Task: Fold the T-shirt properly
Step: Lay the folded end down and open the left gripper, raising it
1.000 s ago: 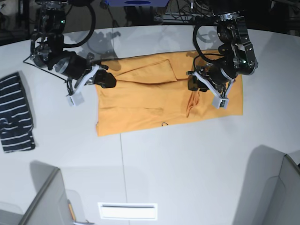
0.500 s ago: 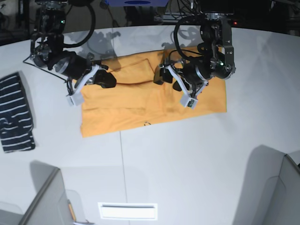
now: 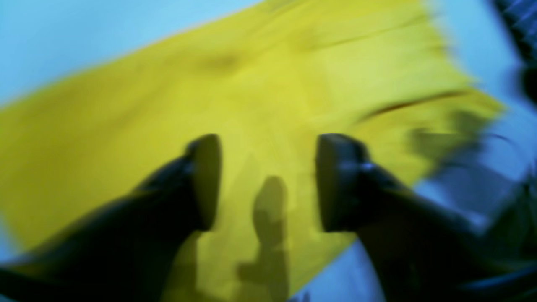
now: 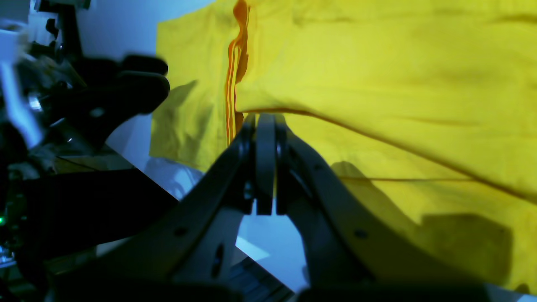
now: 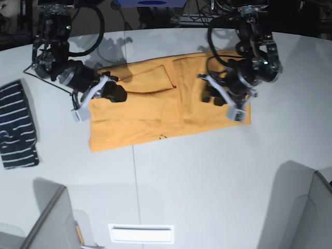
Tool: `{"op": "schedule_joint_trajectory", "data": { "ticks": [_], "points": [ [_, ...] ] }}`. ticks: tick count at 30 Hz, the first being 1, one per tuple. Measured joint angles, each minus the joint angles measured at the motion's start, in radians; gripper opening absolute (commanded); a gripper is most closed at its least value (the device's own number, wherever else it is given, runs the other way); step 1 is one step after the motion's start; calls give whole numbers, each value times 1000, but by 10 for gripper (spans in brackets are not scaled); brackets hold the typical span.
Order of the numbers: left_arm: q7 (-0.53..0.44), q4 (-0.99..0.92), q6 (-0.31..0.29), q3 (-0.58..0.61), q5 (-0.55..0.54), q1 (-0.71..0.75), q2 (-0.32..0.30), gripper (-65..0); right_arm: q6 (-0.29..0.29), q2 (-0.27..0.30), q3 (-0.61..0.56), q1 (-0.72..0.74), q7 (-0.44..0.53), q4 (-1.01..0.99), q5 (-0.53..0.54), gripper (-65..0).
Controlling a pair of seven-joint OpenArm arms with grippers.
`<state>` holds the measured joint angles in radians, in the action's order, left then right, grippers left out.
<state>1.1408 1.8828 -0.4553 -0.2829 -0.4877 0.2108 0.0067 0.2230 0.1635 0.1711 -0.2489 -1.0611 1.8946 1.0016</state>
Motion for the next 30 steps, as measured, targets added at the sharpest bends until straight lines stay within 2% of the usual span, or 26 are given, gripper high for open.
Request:
{"op": "schedule_joint_trajectory", "data": {
  "ticks": [1, 2, 11, 14, 19, 22, 26, 30],
  "points": [
    [-2, -9, 5, -23, 14, 0, -8, -630, 0, 0, 2, 6, -1, 0, 2, -650],
    [-3, -23, 0, -42, 18, -5, -11, -650, 0, -2, 10, 12, -1, 0, 5, -650],
    [-41, -233, -13, -57, 121, -64, -30, -650, 0, -19, 24, 45, 3, 0, 5, -650],
    [-132, -262, -16, -56, 184, -72, -30, -650, -2, -24, 56, 56, -1, -32, 17, -650],
    [-165, -280, -32, -76, 199, -73, -81, -650, -5, -36, 136, 80, 5, -204, 5, -650],
    [-166, -282, -26, -161, 215, -64, -114, -650, -6, -37, 135, 90, -2, -275, 1, -650],
    [-149, -285, -19, -200, 238, -65, -166, -650, -6, -39, 131, 97, 3, -287, 9, -639],
    [-109, -294, -15, -193, 138, -93, -199, -650, -6, -38, 41, 136, -2, -320, 5, -332]
  ]
}}
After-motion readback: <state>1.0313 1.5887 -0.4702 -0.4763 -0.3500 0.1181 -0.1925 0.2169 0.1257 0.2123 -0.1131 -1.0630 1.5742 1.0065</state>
